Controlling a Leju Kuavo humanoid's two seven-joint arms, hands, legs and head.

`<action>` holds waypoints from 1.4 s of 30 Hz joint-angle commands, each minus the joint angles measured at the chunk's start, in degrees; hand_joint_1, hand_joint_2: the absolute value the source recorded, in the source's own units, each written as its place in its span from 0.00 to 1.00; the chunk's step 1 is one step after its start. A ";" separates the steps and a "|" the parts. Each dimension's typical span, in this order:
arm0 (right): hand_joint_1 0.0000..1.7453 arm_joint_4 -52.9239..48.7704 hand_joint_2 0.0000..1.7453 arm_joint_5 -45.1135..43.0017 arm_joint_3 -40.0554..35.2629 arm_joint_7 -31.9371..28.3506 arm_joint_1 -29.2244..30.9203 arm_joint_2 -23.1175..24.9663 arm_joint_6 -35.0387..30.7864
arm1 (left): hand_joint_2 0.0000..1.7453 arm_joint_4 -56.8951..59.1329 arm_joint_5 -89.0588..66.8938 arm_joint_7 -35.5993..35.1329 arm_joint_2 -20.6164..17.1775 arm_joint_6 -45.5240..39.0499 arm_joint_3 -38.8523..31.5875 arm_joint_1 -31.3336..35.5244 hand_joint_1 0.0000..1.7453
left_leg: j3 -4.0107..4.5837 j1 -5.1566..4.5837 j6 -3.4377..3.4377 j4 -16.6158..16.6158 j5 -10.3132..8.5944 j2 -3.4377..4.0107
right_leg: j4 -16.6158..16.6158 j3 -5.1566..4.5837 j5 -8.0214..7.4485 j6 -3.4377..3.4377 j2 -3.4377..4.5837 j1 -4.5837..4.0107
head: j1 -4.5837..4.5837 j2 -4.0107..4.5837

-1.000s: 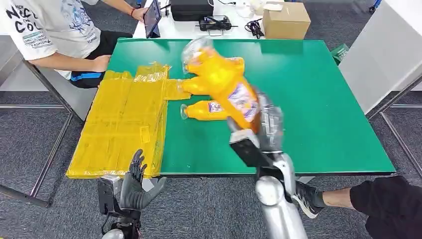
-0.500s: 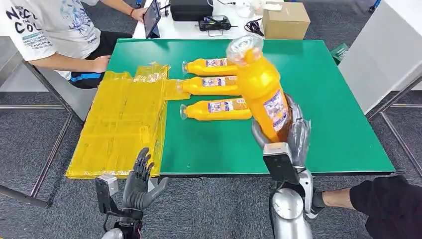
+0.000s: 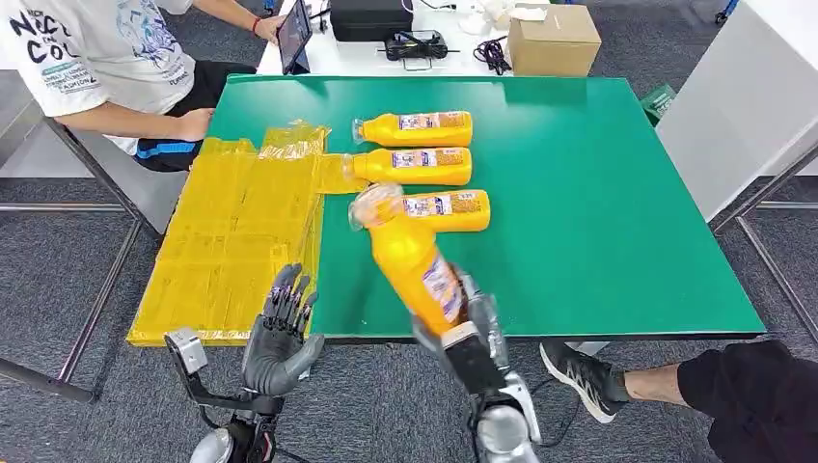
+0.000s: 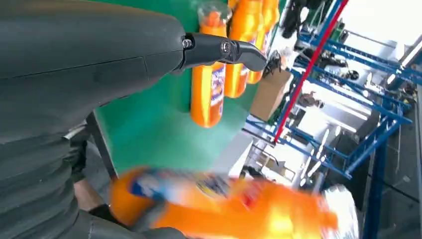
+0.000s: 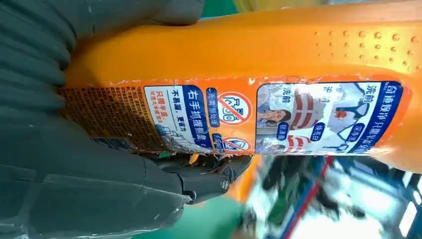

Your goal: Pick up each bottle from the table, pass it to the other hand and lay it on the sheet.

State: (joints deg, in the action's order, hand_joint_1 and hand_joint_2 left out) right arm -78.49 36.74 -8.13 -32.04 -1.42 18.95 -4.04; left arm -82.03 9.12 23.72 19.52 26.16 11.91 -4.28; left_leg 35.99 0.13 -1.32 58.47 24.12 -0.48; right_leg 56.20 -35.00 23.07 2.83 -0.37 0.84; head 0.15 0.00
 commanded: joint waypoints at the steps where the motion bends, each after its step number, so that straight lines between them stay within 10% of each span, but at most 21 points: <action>1: 1.00 11.80 1.00 -0.96 -8.05 -0.14 2.43 -1.15 0.84 | 1.00 4.70 -0.92 -0.52 -0.06 -1.05 4.07 4.51 0.00 | -0.30 0.04 0.05 -0.05 0.09 -0.01 | -0.07 0.33 0.08 -0.09 -0.02 -0.05 | 0.00 0.00; 42: 1.00 34.35 1.00 0.33 -26.83 -0.04 8.58 -1.73 2.17 | 1.00 9.80 3.84 -0.57 -1.02 -0.01 5.31 6.18 0.00 | -0.14 0.05 0.05 -0.03 0.04 -0.04 | -0.06 0.20 0.06 -0.07 -0.04 -0.05 | 0.04 0.00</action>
State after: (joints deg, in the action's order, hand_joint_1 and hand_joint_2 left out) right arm -52.81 37.40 -28.19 -32.30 6.13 16.92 -2.67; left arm -74.27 12.92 23.30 18.03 23.87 14.86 -1.95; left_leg 36.00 0.12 -1.32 58.47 24.11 -0.43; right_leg 56.20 -35.01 23.06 2.84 -0.33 0.86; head 0.20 0.00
